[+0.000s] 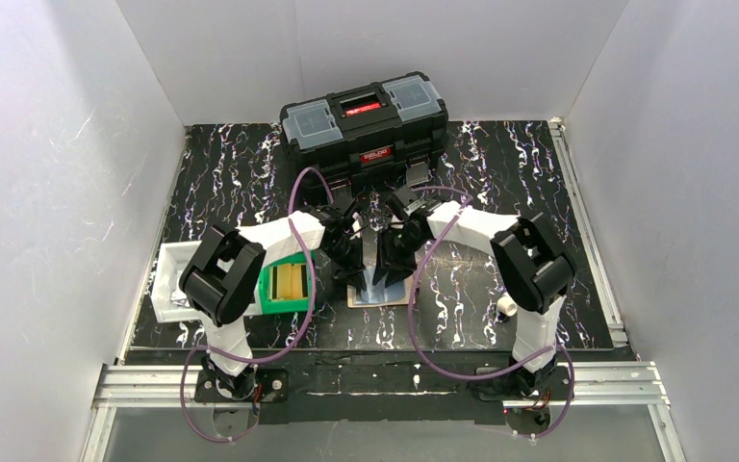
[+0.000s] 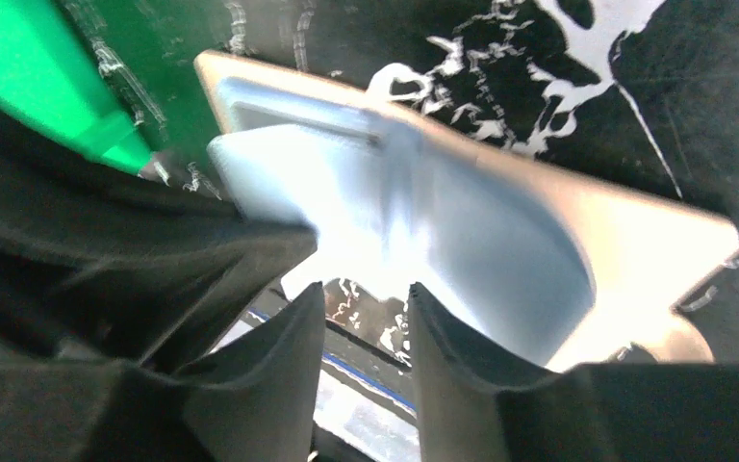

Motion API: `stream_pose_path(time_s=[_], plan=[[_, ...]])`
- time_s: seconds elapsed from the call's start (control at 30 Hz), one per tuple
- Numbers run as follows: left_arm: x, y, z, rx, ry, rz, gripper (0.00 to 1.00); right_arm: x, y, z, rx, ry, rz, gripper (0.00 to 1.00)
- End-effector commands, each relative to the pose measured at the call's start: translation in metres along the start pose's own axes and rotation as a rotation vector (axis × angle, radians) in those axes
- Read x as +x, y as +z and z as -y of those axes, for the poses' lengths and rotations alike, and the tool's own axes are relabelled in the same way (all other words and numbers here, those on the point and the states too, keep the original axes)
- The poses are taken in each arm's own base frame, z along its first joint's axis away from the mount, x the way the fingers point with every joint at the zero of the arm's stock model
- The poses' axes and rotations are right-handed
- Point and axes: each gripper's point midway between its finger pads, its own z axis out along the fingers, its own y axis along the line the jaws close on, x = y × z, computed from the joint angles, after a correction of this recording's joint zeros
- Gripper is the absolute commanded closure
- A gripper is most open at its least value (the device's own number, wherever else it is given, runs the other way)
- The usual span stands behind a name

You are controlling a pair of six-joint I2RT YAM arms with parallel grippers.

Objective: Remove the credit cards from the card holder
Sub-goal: Remove the credit card from the card holder.

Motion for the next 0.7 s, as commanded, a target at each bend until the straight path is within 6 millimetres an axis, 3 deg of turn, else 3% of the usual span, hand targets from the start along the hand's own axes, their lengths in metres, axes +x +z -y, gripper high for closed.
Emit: stream_pose_path(time_s=[0.0,0.17,0.67], plan=[[-0.009,-0.023,0.002,-0.042,0.022,0.061,1.00,-0.012,-0.042,-0.018,-0.036,-0.071,0.133,0.49],[-0.012,-0.028,0.018,-0.004,0.045,0.050,0.92,-0.016,-0.067,-0.009,-0.007,-0.080,0.209,0.36],[-0.021,-0.015,0.061,0.073,0.085,0.010,0.63,-0.015,-0.098,0.021,0.037,-0.028,0.313,0.33]])
